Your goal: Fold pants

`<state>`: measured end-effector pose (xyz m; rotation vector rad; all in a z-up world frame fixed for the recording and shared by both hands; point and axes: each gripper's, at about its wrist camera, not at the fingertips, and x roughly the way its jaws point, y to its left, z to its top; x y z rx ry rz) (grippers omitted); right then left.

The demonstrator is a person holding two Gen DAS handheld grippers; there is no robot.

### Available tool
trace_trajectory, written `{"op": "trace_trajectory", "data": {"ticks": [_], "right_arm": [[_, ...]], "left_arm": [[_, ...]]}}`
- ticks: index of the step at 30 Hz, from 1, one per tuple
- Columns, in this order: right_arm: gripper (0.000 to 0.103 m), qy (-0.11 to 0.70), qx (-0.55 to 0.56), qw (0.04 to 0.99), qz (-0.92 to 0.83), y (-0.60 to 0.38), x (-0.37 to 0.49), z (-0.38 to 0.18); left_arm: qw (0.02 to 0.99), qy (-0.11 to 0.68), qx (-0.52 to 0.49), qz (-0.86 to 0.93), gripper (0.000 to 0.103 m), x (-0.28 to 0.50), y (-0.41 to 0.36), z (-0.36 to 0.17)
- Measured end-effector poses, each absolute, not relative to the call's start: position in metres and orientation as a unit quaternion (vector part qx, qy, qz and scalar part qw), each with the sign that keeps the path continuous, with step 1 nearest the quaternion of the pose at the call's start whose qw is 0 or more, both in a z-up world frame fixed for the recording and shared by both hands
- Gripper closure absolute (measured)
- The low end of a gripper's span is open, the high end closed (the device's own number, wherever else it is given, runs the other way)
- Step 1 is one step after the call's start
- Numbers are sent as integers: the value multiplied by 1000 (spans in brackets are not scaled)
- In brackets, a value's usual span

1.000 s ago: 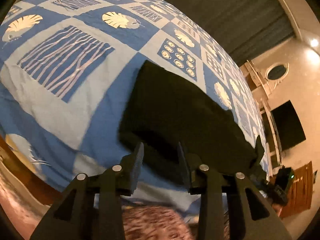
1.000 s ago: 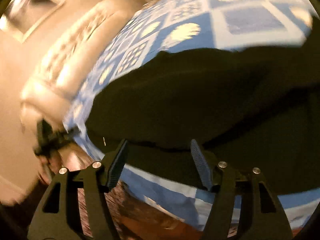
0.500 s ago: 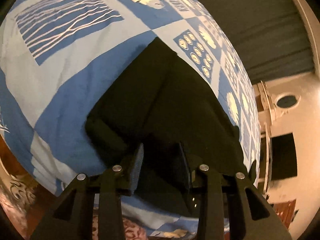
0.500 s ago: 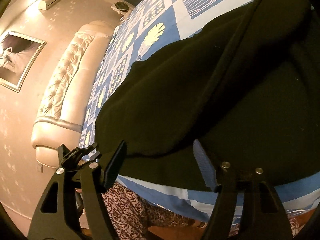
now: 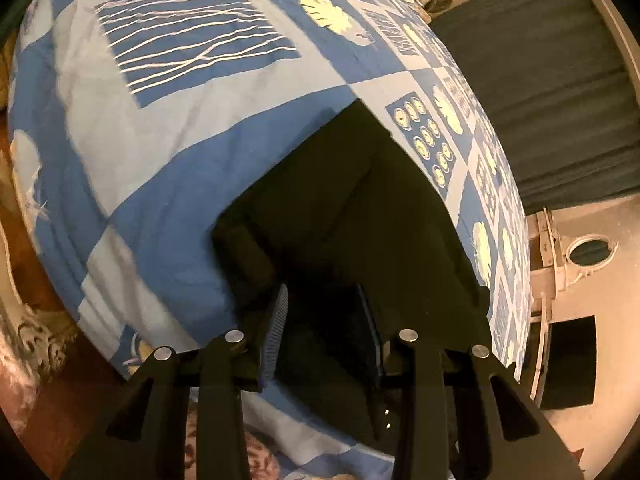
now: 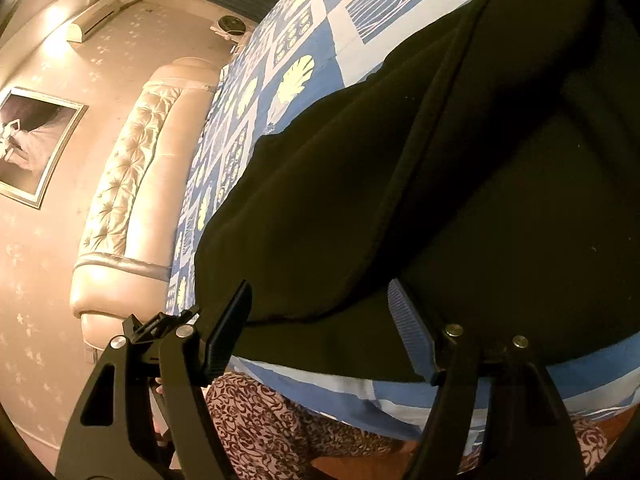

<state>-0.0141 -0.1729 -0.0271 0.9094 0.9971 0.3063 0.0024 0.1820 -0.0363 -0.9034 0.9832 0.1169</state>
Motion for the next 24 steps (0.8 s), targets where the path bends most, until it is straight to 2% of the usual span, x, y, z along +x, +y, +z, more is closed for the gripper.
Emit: {"op": "trace_trajectory", "data": {"ticks": [2, 7, 10, 16, 17, 18, 19, 21, 24], "right_arm": [[32, 457, 426, 768, 139, -174, -15, -27], [32, 445, 450, 766, 115, -188, -20, -31], [32, 434, 449, 778, 73, -197, -22, -28], [34, 423, 446, 788, 4, -207, -15, -31], [46, 422, 447, 788, -6, -208, -14, -32], [73, 426, 443, 789, -16, -209, -11, -34], [85, 432, 439, 788, -17, -209, -9, -37], [91, 439, 446, 780, -17, -212, -9, -42], [92, 428, 446, 786, -12, -212, -21, -32]], "left_arm": [[792, 458, -401, 51, 67, 9, 178, -35], [797, 456, -394, 44, 85, 11, 181, -36], [795, 452, -403, 35, 91, 10, 187, -39], [810, 449, -376, 28, 92, 9, 183, -37], [812, 449, -373, 28, 92, 10, 182, -36], [812, 449, -371, 28, 91, 10, 182, -35], [812, 448, -373, 28, 91, 10, 183, -34], [812, 447, -375, 27, 92, 10, 184, -34], [813, 443, -377, 25, 92, 7, 187, -29]]}}
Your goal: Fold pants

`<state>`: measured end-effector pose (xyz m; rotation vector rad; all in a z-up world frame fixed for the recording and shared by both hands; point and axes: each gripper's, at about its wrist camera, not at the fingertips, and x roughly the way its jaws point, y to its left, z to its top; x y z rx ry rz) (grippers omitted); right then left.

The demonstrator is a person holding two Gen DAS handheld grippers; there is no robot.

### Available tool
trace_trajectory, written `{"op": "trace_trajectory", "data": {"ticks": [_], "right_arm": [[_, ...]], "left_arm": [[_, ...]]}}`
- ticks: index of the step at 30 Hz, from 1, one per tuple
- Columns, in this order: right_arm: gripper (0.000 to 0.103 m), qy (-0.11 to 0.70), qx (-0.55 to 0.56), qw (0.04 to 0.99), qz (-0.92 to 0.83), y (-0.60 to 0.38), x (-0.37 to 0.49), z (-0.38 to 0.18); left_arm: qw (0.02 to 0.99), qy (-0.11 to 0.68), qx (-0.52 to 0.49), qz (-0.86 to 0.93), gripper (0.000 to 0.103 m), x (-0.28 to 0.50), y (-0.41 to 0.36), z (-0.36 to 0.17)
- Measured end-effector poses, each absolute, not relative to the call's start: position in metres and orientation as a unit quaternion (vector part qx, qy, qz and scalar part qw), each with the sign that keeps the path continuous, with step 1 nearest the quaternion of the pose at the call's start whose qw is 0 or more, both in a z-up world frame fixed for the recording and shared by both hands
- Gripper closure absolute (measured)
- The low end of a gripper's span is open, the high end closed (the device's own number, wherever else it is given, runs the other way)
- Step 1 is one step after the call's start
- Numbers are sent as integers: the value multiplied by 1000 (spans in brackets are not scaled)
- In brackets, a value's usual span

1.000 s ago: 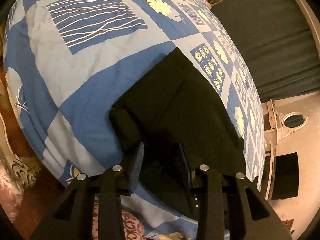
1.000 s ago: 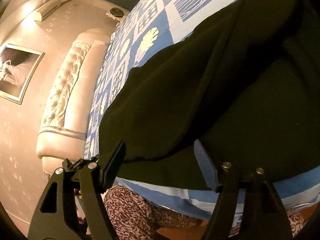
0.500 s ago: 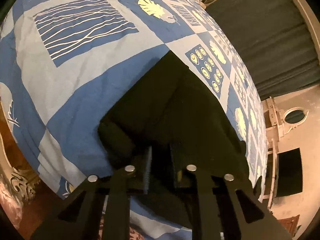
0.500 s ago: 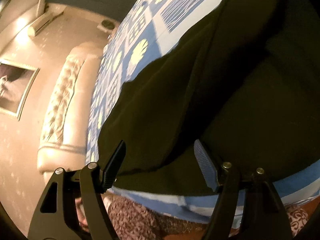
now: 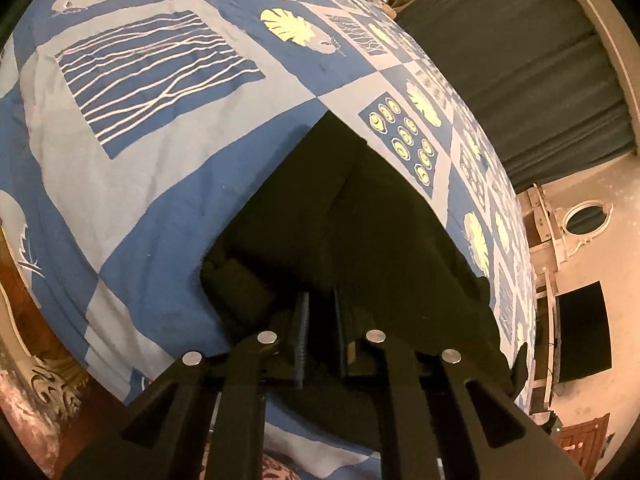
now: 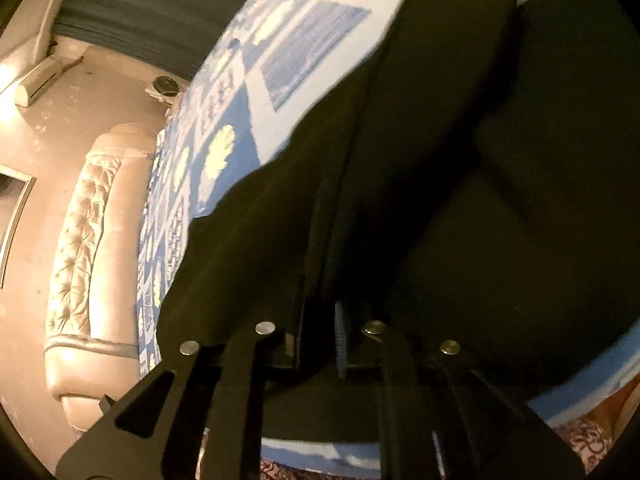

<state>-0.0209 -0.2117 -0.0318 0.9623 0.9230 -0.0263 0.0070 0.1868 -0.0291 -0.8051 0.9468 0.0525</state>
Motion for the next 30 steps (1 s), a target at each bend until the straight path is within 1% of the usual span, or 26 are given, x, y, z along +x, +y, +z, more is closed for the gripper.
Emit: {"op": "trace_trajectory", "data": {"ticks": [3, 6, 13, 16, 18, 22, 26, 27, 28, 30], "right_arm": [[92, 412, 443, 796, 0, -210, -37, -14], [92, 413, 440, 798, 5, -207, -53, -9], [92, 439, 456, 774, -6, -208, -79, -41], [91, 436, 451, 779, -7, -206, -77, -40], [88, 435, 453, 778, -6, -206, -76, -41], [87, 434, 464, 773, -1, -208, -75, -45], [80, 431, 470, 771, 6, -208, -73, -45], [78, 429, 472, 770, 8, -208, -73, -44], [76, 429, 473, 770, 10, -208, -72, -44], [71, 427, 473, 770, 13, -206, -72, -43]], "left_arm": [[820, 435, -371, 19, 92, 1, 188, -20], [829, 431, -356, 14, 91, -7, 187, -13], [816, 442, -372, 15, 91, -18, 196, -24], [806, 441, -395, 8, 91, -16, 198, -29], [805, 442, -397, 0, 91, -14, 193, -29], [804, 446, -393, -3, 89, -8, 185, -31], [784, 457, -419, 11, 87, -3, 187, -38], [777, 458, -432, 17, 84, -7, 189, -38], [778, 460, -428, 26, 78, -9, 189, -37], [785, 455, -418, 35, 75, -15, 188, -33]]}}
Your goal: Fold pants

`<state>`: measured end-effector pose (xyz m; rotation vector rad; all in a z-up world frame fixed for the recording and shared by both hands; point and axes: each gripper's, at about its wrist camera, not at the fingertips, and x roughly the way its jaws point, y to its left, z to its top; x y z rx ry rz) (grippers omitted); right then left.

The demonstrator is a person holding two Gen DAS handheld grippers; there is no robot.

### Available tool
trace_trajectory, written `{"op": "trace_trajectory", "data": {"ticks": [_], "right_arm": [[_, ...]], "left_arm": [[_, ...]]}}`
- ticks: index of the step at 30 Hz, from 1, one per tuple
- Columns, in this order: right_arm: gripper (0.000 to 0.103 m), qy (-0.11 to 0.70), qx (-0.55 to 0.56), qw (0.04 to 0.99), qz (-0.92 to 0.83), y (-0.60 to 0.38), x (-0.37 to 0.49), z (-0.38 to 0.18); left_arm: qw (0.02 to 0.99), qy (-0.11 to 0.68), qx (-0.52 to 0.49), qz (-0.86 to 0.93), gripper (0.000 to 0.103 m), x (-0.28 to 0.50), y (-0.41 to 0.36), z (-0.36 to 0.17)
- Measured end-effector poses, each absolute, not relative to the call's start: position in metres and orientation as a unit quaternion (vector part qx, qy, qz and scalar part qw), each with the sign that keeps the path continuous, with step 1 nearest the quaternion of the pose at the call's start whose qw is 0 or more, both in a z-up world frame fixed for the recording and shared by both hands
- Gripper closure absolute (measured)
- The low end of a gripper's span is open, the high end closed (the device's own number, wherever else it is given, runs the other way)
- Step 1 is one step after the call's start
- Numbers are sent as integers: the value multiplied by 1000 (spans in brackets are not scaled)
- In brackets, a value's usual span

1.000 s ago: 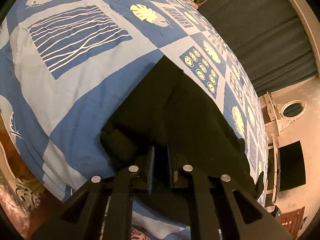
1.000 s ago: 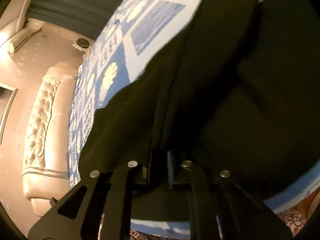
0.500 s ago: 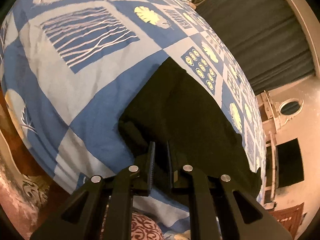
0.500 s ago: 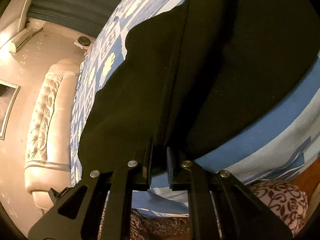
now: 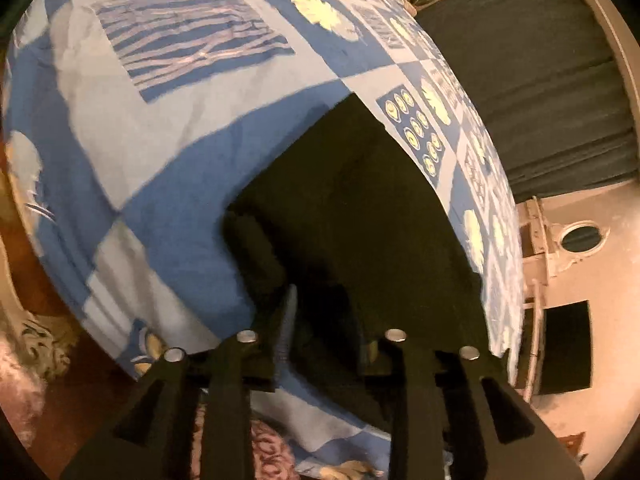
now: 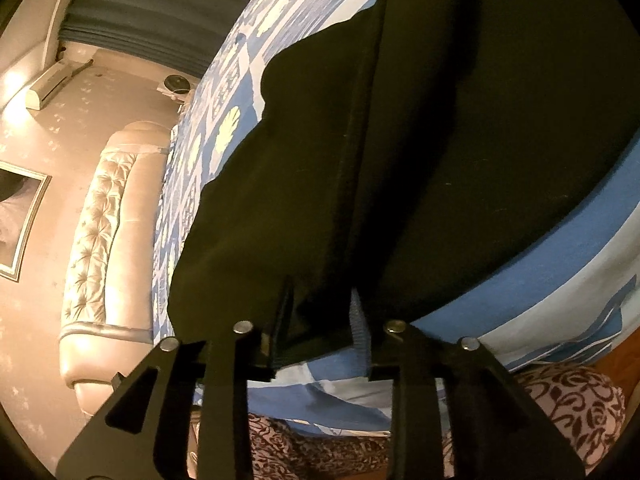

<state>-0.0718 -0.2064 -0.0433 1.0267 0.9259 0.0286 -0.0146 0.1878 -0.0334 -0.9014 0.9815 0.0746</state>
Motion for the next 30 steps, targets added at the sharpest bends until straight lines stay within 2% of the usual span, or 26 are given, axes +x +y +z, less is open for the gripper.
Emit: {"op": "trace_trajectory", "data": {"ticks": [2, 4, 9, 15, 17, 18, 19, 20, 21, 30], "right_arm": [[68, 425, 475, 770, 16, -206, -70, -42], [66, 425, 473, 772, 18, -205, -69, -42], [63, 423, 477, 770, 23, -206, -67, -42], [63, 423, 478, 769, 24, -206, -65, -43], [64, 424, 473, 772, 23, -206, -64, -43], [65, 428, 465, 775, 22, -205, -63, -42], [73, 431, 455, 779, 20, -205, -61, -41], [86, 432, 450, 781, 19, -205, -61, -41], [91, 435, 445, 782, 17, -205, -60, -41], [94, 426, 460, 779, 21, -206, -74, -33]], "left_arm": [[793, 453, -406, 37, 75, -16, 186, -31], [791, 455, -407, 35, 66, -14, 185, -32], [789, 457, -409, 45, 59, -8, 182, -33], [772, 460, -434, 58, 58, 11, 185, -41], [776, 468, -419, 61, 68, 12, 184, -40], [780, 472, -407, 63, 84, 11, 184, -38], [782, 475, -399, 61, 88, 10, 185, -38], [785, 473, -395, 58, 90, 9, 186, -37], [789, 469, -393, 55, 93, 6, 189, -35], [822, 450, -347, 43, 95, -9, 183, -14]]}}
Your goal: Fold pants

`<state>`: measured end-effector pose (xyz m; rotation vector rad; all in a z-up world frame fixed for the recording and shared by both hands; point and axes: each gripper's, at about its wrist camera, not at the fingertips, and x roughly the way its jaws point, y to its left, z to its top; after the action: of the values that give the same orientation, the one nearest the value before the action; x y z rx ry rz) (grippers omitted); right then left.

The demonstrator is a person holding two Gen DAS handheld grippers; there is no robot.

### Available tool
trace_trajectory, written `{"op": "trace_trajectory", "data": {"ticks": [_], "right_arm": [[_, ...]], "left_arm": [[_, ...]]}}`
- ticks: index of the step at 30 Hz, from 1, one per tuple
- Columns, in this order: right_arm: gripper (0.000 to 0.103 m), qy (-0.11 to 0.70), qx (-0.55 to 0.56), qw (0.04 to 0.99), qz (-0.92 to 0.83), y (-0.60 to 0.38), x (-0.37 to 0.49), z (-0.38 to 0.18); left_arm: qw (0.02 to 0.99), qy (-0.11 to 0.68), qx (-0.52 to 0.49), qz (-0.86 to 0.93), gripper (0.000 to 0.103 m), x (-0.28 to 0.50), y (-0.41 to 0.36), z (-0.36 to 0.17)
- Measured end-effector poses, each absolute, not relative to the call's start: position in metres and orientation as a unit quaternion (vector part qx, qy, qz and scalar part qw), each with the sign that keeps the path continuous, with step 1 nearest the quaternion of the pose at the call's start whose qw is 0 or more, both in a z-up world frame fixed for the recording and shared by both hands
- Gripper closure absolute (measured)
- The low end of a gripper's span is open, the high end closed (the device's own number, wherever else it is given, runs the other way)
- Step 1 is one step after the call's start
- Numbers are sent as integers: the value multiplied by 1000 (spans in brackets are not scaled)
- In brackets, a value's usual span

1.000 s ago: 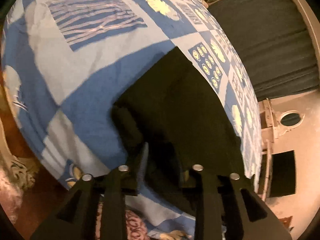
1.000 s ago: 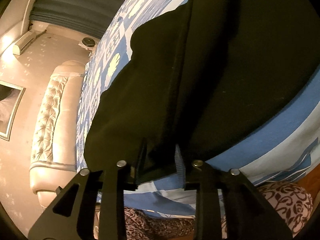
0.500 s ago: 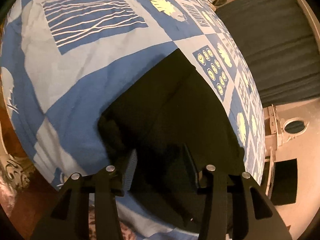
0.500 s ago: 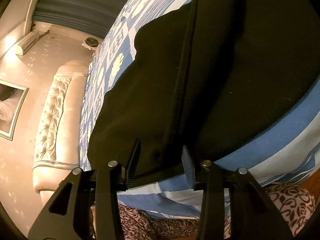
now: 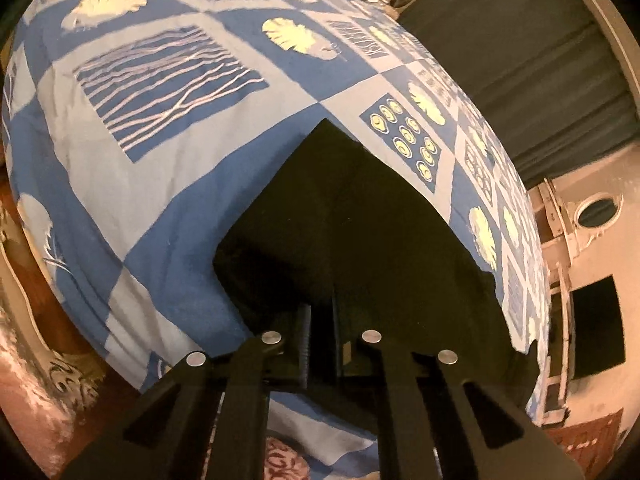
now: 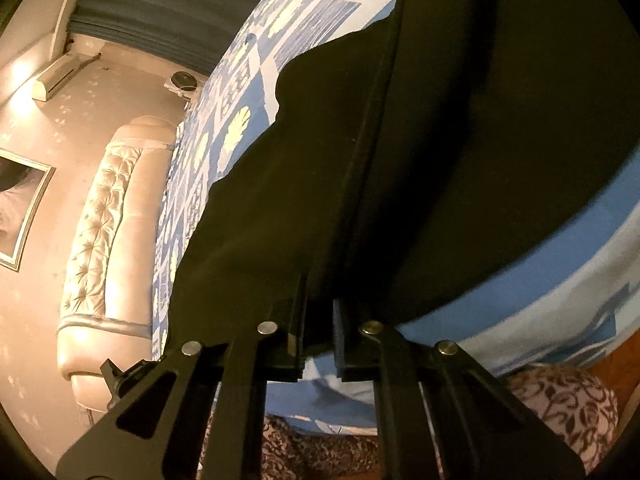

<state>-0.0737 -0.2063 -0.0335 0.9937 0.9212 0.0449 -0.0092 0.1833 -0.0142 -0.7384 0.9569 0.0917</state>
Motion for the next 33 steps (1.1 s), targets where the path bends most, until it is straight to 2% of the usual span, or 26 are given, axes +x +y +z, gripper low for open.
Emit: {"op": "trace_trajectory", "data": {"ticks": [5, 7, 8, 9, 11, 13, 14, 17, 20, 25, 29, 30, 31, 32, 33], "right_arm": [[94, 437, 482, 759, 22, -213, -80, -52], [90, 436, 498, 749, 26, -218, -80, -51], [82, 437, 494, 751, 18, -222, -81, -44], [67, 435, 484, 759, 8, -227, -82, -36], [52, 418, 453, 788, -22, -241, -83, -11], [45, 392, 402, 825, -62, -263, -74, 23], [41, 388, 378, 837, -79, -274, -65, 36], [31, 374, 306, 865, -137, -309, -18, 67], [31, 410, 234, 861, -190, -341, 61, 66], [31, 486, 198, 815, -247, -376, 139, 13], [31, 525, 153, 795, -260, -381, 160, -20], [34, 521, 146, 800, -258, -383, 160, -21], [41, 517, 147, 803, -258, -385, 156, -20], [59, 510, 153, 806, -260, -391, 150, -18], [71, 505, 160, 808, -256, -396, 144, -16]], "left_arm": [[805, 469, -364, 32, 94, -19, 193, -42], [806, 461, -371, 21, 91, -21, 196, -44], [806, 457, -375, 15, 90, -22, 198, -42], [808, 454, -377, 12, 88, -22, 199, -39], [814, 447, -371, 14, 75, -25, 199, -31], [831, 434, -346, 41, 34, -32, 200, -20], [840, 422, -336, 53, 29, -35, 201, -14], [868, 397, -290, 77, 28, -30, 206, -1], [881, 391, -239, 114, 20, -7, 217, 4], [873, 415, -200, 161, 20, 36, 250, -13], [849, 439, -226, 186, 20, 48, 266, -34], [846, 443, -229, 189, 20, 48, 267, -37], [845, 444, -228, 193, 19, 48, 267, -39], [846, 444, -222, 195, 18, 48, 265, -40], [848, 445, -209, 196, 17, 49, 262, -41]]}}
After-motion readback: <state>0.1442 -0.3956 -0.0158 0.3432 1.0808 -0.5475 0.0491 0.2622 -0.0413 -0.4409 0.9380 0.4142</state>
